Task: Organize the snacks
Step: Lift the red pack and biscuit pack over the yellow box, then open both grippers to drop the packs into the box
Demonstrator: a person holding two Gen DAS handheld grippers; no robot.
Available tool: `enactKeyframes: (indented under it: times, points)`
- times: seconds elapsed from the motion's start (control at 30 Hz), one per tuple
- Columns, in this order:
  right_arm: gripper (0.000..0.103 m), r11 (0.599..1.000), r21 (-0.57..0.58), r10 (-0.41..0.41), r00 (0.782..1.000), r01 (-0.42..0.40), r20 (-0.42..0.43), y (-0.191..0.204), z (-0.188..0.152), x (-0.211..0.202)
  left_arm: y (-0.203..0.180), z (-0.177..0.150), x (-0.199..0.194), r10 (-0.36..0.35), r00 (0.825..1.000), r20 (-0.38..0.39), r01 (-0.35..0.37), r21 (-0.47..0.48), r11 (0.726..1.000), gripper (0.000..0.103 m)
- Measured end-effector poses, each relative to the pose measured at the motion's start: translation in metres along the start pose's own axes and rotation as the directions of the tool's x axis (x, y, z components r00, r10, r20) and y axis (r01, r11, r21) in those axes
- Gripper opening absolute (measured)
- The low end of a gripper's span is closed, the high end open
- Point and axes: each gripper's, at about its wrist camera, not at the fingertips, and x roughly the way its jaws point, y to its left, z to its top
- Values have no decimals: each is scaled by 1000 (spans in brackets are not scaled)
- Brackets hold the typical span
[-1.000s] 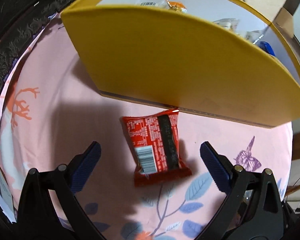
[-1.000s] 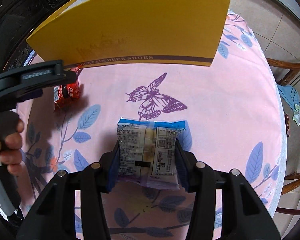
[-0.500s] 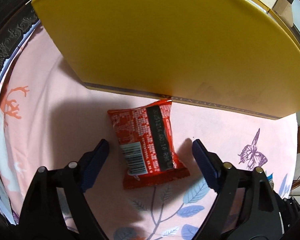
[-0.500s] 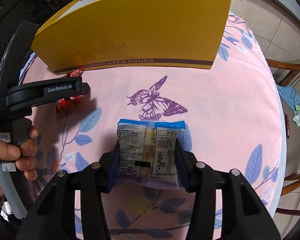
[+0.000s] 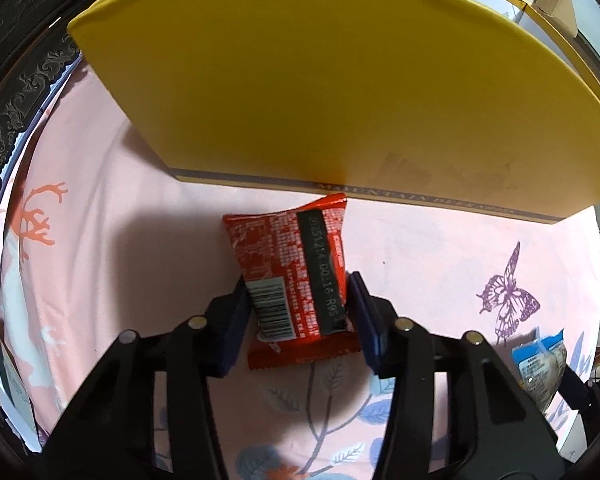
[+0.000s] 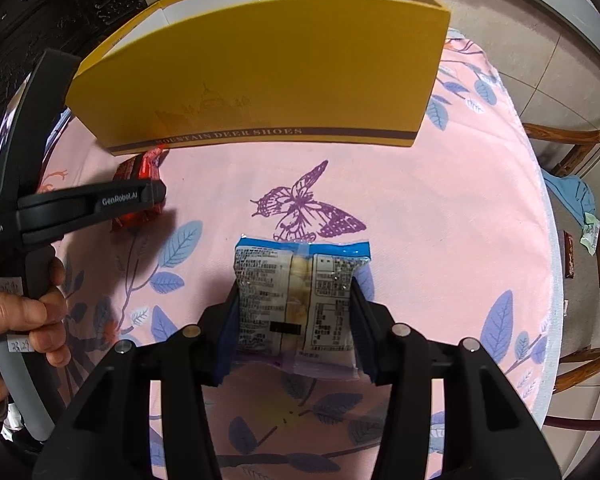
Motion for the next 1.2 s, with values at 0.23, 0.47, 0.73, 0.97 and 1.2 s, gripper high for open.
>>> enactKeyframes:
  times: [0.23, 0.47, 0.73, 0.97, 1.2]
  points:
    - [50, 1000, -7, 7, 1000, -7, 17, 1, -5, -9, 5, -22, -16, -61, 998, 5, 61, 9, 998, 45]
    - [50, 1000, -7, 25, 999, -25, 40, 0, -8, -22, 25, -58, -49, -172, 985, 8, 172, -8, 985, 45]
    - [50, 995, -58, 84, 981, -75, 177, 13, 23, -74, 41, -30, -120, -209, 961, 179, 206, 38, 978, 45]
    - [50, 990, -72, 139, 923, -121, 358, 17, 105, -126, 27, 49, -180, -248, 906, 344, 226, 102, 969, 45]
    - [50, 991, -84, 128, 907, -103, 400, 7, 178, -124, 18, 119, -180, -229, 895, 383, 202, 110, 973, 45]
